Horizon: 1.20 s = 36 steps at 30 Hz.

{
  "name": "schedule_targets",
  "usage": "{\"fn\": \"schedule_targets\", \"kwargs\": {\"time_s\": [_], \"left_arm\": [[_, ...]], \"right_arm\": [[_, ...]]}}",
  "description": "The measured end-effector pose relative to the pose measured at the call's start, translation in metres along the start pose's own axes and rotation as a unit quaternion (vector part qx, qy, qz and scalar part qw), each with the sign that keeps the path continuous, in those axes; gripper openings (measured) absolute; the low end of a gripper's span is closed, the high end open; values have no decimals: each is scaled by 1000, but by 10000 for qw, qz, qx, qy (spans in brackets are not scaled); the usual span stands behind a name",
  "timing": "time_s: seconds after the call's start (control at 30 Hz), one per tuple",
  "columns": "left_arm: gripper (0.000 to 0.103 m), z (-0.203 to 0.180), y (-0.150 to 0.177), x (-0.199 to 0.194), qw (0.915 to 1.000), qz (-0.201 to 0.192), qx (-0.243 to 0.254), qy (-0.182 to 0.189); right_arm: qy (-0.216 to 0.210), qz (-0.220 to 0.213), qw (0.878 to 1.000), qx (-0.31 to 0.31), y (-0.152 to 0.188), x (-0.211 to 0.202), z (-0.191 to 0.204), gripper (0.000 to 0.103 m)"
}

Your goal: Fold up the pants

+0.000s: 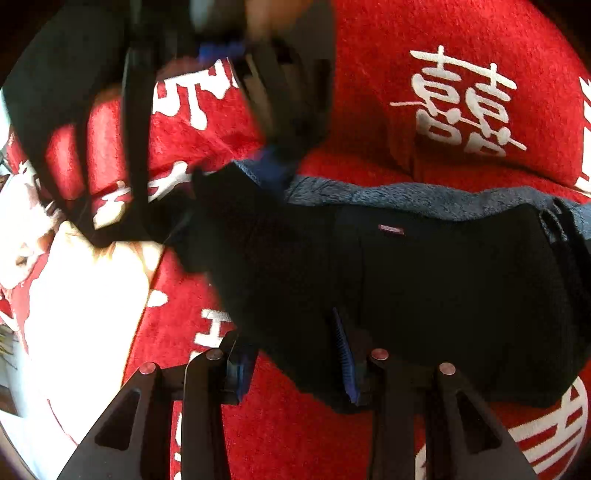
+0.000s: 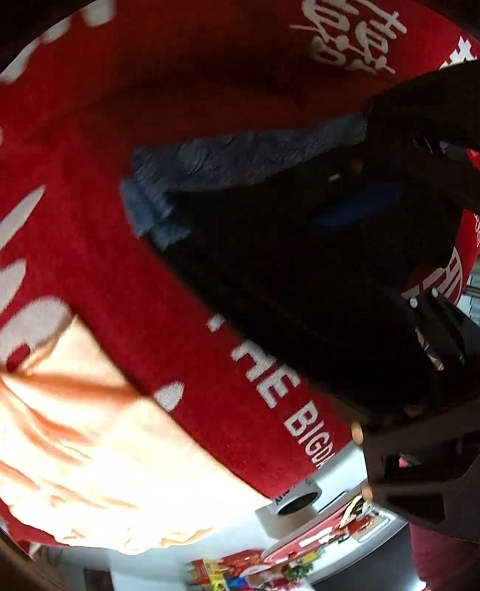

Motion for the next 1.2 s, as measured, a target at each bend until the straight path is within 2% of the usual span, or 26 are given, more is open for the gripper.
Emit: {"fn": "schedule_targets", "kwargs": {"time_s": [0.03,0.17,0.27,0.33,0.47,0.57,0.73,0.8,0.93,1.1,1.2], "left_arm": [[40,-2,-2,-3,10000,-47,45,2],[40,-12,-14,-21,9997,-174,135,110],[40,-18,-23,-38,9990,-329,231,196],[40,-27,-31,-53,9980,-479,355,222],[40,-52,-56,-90,9950,-781,472,414],[40,-75,-78,-115,9922,-931,641,528],[40,-131,-110,-156,9851,-1129,865,967],[40,-164,-119,-170,9802,-1226,1131,1064],[40,-228,-130,-184,9699,-1309,1644,1230],[40,-308,-132,-183,9571,-1221,2248,1365],[40,-345,-129,-170,9508,-1108,2501,1455]], "right_arm": [[-221,-75,9996,137,4,-5,-6,21],[-678,-548,9960,188,24,-21,-23,19],[-1248,-895,9872,422,50,-35,-44,19],[-1699,-1140,9768,635,71,-47,-62,19],[-2461,-1650,9498,1008,120,-67,-99,19],[-2949,-2134,9227,1273,163,-84,-132,19],[-3413,-2804,8824,1620,233,-106,-198,20],[-3606,-3008,8643,1805,262,-108,-226,20],[-3910,-3380,8280,2177,318,-95,-280,22],[-4091,-3574,7961,2667,370,-57,-349,23],[-4173,-3612,7799,2953,388,-24,-377,23]]}}
Point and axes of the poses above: each gripper's, at about its wrist camera, not at the fingertips, and x roughly the way its jaws point, z to its left, y to its underside, the point moved 6 cm from there along x, roughly the way its jaws point, and after that the axes turned 12 degrees about x, right-handed, at the moved point
